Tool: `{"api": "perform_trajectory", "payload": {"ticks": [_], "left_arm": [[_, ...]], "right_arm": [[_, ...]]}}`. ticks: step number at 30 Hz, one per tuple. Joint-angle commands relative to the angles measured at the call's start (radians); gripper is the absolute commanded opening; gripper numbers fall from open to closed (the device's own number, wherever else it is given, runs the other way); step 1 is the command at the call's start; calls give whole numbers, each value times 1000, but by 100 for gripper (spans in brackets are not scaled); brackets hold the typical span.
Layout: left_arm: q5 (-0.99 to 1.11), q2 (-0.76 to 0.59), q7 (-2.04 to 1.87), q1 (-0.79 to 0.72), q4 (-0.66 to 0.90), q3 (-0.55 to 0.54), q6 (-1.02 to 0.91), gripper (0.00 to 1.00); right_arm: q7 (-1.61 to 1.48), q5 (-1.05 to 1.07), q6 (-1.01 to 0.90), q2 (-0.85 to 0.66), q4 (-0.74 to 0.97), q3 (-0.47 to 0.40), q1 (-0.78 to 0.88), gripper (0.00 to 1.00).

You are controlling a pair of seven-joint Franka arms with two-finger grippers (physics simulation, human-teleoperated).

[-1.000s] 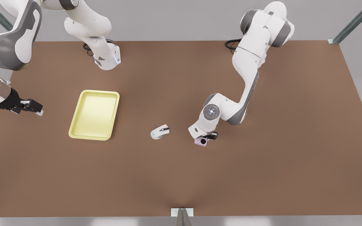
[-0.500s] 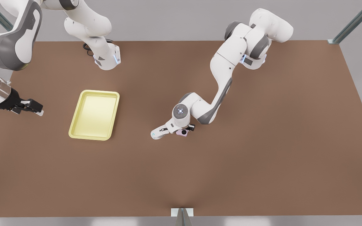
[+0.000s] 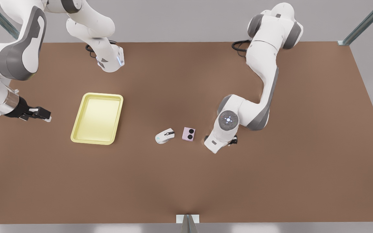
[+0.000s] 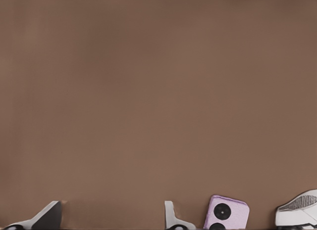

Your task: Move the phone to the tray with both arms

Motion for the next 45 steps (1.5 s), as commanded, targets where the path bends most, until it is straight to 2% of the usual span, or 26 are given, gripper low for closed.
{"api": "perform_trajectory", "payload": {"ticks": [1, 3, 4, 6, 7, 8, 11, 12, 13, 14, 16, 19, 23, 29, 32, 45], "left_arm": [[-19, -52, 306, 74, 2, 39, -272, 100], [-14, -106, 360, 91, 9, 91, -331, 100], [-7, -180, 392, 163, -4, 60, -338, 100], [133, -307, 391, 407, -39, -211, -388, 100], [136, -382, 395, 462, -98, -243, -382, 100], [138, -465, 432, 505, -148, -248, -382, 100], [138, -549, 444, 496, -217, -204, -350, 100], [136, -543, 443, 498, -214, -204, -351, 100], [135, -516, 443, 496, -205, -205, -351, 100], [132, -507, 443, 496, -202, -205, -351, 100], [127, -494, 449, 498, -202, -205, -351, 100], [128, -490, 449, 498, -200, -204, -350, 100], [128, -491, 449, 498, -202, -204, -351, 100], [127, -488, 449, 499, -202, -204, -351, 100], [125, -477, 450, 501, -202, -204, -350, 100], [125, -462, 457, 507, -202, -202, -342, 100]], "right_arm": [[4, 9, -10, 8, 3, 8, 72, 100], [90, 104, 22, 59, 5, 13, 115, 100], [225, 95, 32, 74, 11, 17, 193, 100], [570, 92, 72, 180, 92, 19, 363, 100], [659, 92, 76, 214, 127, 19, 403, 100], [797, 92, 76, 247, 170, 20, 452, 100], [1138, 86, 114, 376, 263, 77, 538, 100], [1196, 78, 164, 393, 256, 105, 538, 100], [1248, -37, 203, 412, 250, 190, 535, 100], [1288, -57, 216, 430, 240, 215, 532, 100], [1339, -40, 401, 390, 88, 226, 533, 100], [1400, 1, 498, 386, 8, 226, 535, 100], [1618, -37, 507, 507, 114, 243, 553, 100], [1656, -37, 550, 631, 209, 266, 558, 100], [1653, -103, 566, 688, 195, 273, 561, 100], [1647, -136, 694, 814, 198, 310, 584, 100]]}}
